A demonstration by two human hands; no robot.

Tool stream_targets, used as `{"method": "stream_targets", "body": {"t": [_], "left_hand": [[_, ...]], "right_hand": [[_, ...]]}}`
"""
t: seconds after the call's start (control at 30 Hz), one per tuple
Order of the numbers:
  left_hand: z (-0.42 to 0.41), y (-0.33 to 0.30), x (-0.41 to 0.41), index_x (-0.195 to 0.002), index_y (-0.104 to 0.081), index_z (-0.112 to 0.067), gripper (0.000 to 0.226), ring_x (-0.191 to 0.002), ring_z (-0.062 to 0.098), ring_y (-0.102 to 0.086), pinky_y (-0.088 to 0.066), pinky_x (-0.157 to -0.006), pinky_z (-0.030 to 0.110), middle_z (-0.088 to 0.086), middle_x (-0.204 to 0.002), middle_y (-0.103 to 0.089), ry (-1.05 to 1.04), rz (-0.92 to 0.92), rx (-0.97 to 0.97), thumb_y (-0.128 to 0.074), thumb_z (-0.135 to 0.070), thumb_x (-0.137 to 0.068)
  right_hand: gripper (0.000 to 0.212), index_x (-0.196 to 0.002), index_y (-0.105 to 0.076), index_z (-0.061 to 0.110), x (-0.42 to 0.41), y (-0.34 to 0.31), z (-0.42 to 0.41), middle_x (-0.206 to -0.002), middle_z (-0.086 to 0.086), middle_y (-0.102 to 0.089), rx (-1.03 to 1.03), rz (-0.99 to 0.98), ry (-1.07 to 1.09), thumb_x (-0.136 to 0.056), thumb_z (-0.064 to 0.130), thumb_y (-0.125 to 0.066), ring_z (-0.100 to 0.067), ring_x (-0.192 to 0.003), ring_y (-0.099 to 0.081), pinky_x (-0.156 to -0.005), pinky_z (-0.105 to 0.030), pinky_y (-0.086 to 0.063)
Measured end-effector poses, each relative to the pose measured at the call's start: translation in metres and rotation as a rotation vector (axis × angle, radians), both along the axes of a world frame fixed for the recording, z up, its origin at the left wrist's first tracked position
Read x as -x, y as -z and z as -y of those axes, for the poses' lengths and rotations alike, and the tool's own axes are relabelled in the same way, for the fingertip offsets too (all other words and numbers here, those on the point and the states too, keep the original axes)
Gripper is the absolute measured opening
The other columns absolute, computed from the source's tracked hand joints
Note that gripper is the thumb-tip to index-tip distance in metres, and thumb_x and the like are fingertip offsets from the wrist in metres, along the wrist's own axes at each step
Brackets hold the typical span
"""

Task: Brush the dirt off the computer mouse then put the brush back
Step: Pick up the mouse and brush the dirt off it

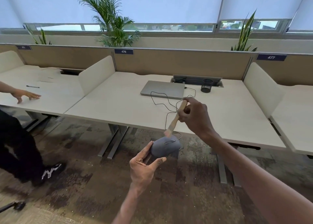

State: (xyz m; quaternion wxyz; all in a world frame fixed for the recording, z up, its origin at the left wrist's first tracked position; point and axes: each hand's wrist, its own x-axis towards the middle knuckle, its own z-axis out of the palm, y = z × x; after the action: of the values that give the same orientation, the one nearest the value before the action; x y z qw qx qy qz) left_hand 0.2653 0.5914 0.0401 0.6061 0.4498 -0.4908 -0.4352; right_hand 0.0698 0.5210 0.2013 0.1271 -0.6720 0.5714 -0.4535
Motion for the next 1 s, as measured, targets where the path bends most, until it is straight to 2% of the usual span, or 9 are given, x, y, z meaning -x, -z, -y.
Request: {"method": "stream_targets", "body": {"t": [0.1, 0.27, 0.37, 0.5, 0.67, 0.83, 0.93, 1.0], "left_hand": [[-0.002, -0.002, 0.001, -0.125, -0.07, -0.033, 0.078, -0.118, 0.019, -0.07, -0.057, -0.096, 0.032, -0.001, -0.124, -0.074, 0.006, -0.024, 0.0, -0.1, -0.044, -0.053], [-0.001, 0.0, 0.001, -0.124, -0.07, -0.029, 0.079, -0.118, 0.024, -0.069, -0.055, -0.099, 0.038, 0.007, -0.124, -0.073, 0.018, -0.089, -0.022, -0.101, -0.031, -0.051], [0.0, -0.001, 0.001, -0.122, -0.072, -0.032, 0.078, -0.118, 0.023, -0.07, -0.056, -0.097, 0.033, 0.006, -0.124, -0.073, 0.011, -0.089, -0.017, -0.102, -0.037, -0.05], [0.001, -0.002, 0.003, -0.121, -0.072, -0.039, 0.075, -0.118, 0.021, -0.07, -0.056, -0.096, 0.029, 0.003, -0.124, -0.074, 0.013, -0.08, -0.01, -0.101, -0.039, -0.051], [0.003, 0.0, 0.005, -0.123, -0.071, -0.034, 0.078, -0.12, 0.024, -0.068, -0.056, -0.097, 0.032, 0.007, -0.127, -0.072, 0.023, -0.078, -0.027, -0.102, -0.037, -0.052], [0.004, -0.002, 0.006, -0.122, -0.072, -0.034, 0.077, -0.118, 0.021, -0.07, -0.056, -0.096, 0.031, 0.005, -0.125, -0.073, 0.017, -0.088, -0.03, -0.102, -0.04, -0.05], [0.004, -0.004, 0.006, -0.122, -0.071, -0.031, 0.074, -0.117, 0.02, -0.07, -0.057, -0.094, 0.029, 0.003, -0.123, -0.074, 0.001, -0.093, -0.023, -0.1, -0.029, -0.054], [0.003, -0.003, 0.006, -0.123, -0.07, -0.029, 0.072, -0.117, 0.02, -0.07, -0.057, -0.093, 0.028, 0.003, -0.123, -0.074, -0.015, -0.104, -0.03, -0.096, -0.02, -0.056]], "right_hand": [[0.037, -0.123, -0.061, 0.003, -0.01, 0.005, -0.011, -0.076, -0.008, -0.073, -0.022, 0.03, -0.088, -0.088, 0.004, -0.072, -0.014, -0.061, -0.073, -0.059, -0.027, -0.062], [0.037, -0.125, -0.059, 0.003, 0.003, 0.011, -0.015, -0.075, -0.01, -0.071, 0.01, -0.027, 0.005, -0.09, 0.004, -0.068, -0.023, -0.063, -0.071, -0.063, -0.046, -0.06], [0.037, -0.125, -0.059, 0.005, 0.013, 0.009, -0.013, -0.076, -0.009, -0.072, 0.025, 0.008, 0.056, -0.089, 0.004, -0.069, -0.023, -0.064, -0.072, -0.065, -0.045, -0.061], [0.037, -0.124, -0.06, 0.006, 0.014, 0.009, -0.013, -0.077, -0.009, -0.074, 0.011, 0.08, 0.04, -0.088, 0.004, -0.071, -0.016, -0.061, -0.073, -0.062, -0.037, -0.063], [0.038, -0.126, -0.06, 0.005, 0.026, 0.015, -0.012, -0.08, -0.01, -0.072, -0.004, 0.002, 0.094, -0.089, 0.006, -0.07, -0.023, -0.065, -0.071, -0.069, -0.045, -0.062], [0.035, -0.123, -0.059, 0.008, 0.027, 0.01, -0.013, -0.084, -0.009, -0.074, 0.038, 0.036, 0.051, -0.091, 0.007, -0.07, -0.021, -0.069, -0.073, -0.071, -0.043, -0.063], [0.028, -0.116, -0.059, 0.011, 0.024, 0.013, -0.019, -0.081, -0.007, -0.074, 0.028, 0.021, -0.034, -0.091, 0.004, -0.07, -0.023, -0.068, -0.072, -0.069, -0.045, -0.06], [0.026, -0.111, -0.06, 0.014, 0.027, 0.017, -0.023, -0.081, -0.005, -0.073, -0.001, 0.009, -0.1, -0.091, -0.001, -0.067, -0.015, -0.069, -0.072, -0.07, -0.045, -0.06]]}}
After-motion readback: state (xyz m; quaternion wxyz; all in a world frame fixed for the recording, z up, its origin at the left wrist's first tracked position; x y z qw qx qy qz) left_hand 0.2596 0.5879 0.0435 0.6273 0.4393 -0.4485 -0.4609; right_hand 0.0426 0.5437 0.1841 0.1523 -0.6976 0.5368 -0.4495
